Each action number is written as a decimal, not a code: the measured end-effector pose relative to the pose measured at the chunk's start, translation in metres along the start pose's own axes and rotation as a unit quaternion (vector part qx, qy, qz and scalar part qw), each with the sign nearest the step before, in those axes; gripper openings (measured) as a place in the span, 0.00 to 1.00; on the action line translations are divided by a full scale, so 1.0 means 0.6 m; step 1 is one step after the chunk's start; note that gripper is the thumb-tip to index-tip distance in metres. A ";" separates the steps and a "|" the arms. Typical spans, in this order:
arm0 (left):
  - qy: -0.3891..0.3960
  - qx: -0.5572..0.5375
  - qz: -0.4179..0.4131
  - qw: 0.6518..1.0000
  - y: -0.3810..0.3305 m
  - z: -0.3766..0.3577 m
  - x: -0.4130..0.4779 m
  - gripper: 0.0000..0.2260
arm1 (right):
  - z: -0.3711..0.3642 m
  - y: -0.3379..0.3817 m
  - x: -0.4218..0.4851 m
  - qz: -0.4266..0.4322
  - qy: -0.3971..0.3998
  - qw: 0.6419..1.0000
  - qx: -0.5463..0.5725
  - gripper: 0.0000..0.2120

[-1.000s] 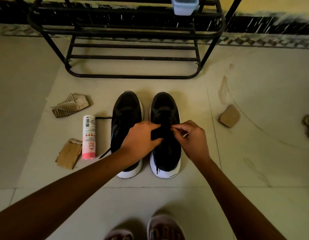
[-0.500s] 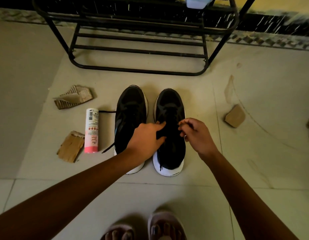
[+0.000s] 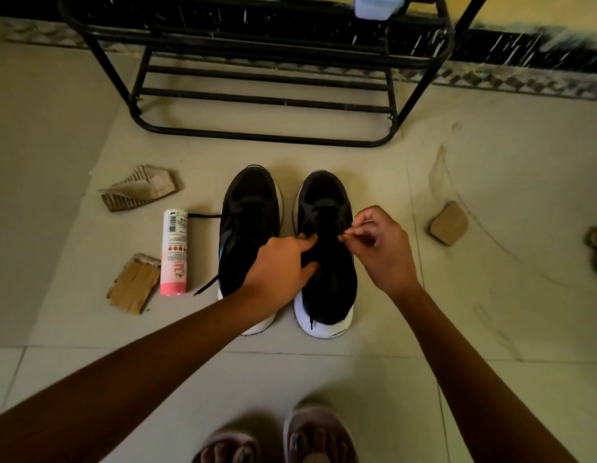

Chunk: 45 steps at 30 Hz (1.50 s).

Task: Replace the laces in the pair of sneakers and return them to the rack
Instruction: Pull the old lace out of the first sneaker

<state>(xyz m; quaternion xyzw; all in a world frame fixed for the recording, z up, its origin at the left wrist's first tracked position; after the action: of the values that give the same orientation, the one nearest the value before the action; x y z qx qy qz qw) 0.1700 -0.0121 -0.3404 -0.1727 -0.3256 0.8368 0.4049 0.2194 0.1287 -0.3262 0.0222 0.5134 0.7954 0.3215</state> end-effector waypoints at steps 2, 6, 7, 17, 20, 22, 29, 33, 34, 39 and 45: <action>-0.001 0.000 -0.003 1.000 -0.004 0.003 0.001 0.21 | -0.005 -0.013 0.000 -0.064 0.044 0.989 0.124 0.14; -0.002 -0.001 -0.005 1.000 -0.012 0.007 -0.001 0.20 | -0.015 -0.035 -0.002 -0.155 0.098 0.948 0.261 0.12; 0.002 0.002 -0.002 1.000 -0.012 0.008 -0.001 0.20 | -0.016 -0.038 -0.001 -0.167 0.107 0.940 0.278 0.12; 0.028 0.031 0.044 0.998 0.004 0.000 -0.006 0.15 | 0.034 -0.028 0.011 -0.174 0.171 0.911 0.332 0.12; 0.028 0.033 0.041 0.998 -0.004 -0.001 -0.004 0.15 | 0.039 -0.027 0.010 -0.128 0.117 0.982 0.078 0.12; 0.031 0.037 0.035 0.998 -0.008 -0.003 -0.001 0.14 | 0.012 -0.028 0.006 -0.079 0.103 0.991 -0.045 0.16; 0.027 0.032 0.042 0.998 -0.006 0.003 -0.008 0.14 | 0.002 -0.040 -0.002 -0.120 0.083 0.980 0.132 0.06; 0.016 0.022 0.047 0.999 -0.003 0.001 -0.008 0.13 | 0.015 -0.046 -0.001 -0.218 0.088 0.918 0.319 0.09; 0.015 0.021 0.047 0.999 -0.004 0.001 -0.007 0.13 | 0.019 -0.044 0.000 -0.205 0.084 0.936 0.273 0.07; 0.014 0.011 0.047 0.999 -0.002 -0.001 -0.008 0.13 | 0.020 -0.016 0.007 0.010 0.095 0.962 -0.257 0.10; 0.014 0.006 0.053 0.998 0.006 0.001 -0.011 0.10 | 0.071 -0.004 0.013 -0.059 0.127 0.990 -0.007 0.06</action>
<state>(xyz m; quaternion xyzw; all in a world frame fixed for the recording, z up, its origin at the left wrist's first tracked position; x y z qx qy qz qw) 0.1716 -0.0190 -0.3420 -0.1990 -0.3055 0.8563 0.3657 0.2300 0.1674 -0.3104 -0.1117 0.5450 0.7747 0.3005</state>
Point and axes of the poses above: each hand's wrist, its own x-axis towards the middle knuckle, its own z-axis out of the back of the hand, y = z × x, the point moved 8 cm from there along x, towards the middle knuckle, and after that the axes turned 13 degrees about -z, right-handed, at the moved point
